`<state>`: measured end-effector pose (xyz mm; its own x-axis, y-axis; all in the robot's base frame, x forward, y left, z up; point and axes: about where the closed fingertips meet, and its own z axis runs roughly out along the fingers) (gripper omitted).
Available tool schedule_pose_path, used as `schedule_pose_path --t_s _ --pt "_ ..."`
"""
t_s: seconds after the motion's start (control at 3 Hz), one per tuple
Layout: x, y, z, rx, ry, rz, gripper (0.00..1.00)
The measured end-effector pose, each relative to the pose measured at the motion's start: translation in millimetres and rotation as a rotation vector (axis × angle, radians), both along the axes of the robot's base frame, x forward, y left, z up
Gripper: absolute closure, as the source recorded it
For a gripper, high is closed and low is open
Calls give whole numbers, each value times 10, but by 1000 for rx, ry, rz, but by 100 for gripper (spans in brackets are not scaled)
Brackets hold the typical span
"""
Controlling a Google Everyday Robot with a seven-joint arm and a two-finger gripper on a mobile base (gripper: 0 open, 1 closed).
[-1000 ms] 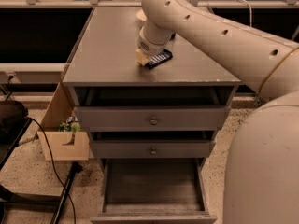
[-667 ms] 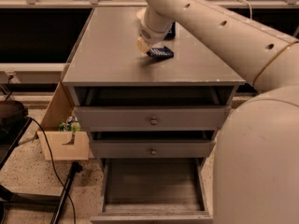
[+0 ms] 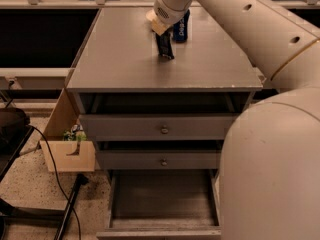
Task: Place rxbar blueberry into bottom drawer
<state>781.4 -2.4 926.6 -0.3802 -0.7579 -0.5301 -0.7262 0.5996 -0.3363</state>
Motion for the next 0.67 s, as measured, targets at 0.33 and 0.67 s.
schedule_pose_path --t_s 0.33,0.67 --pt "-29 -108 378 3 -62 1 100" --pt "-102 -206 675 10 -111 -4 100"
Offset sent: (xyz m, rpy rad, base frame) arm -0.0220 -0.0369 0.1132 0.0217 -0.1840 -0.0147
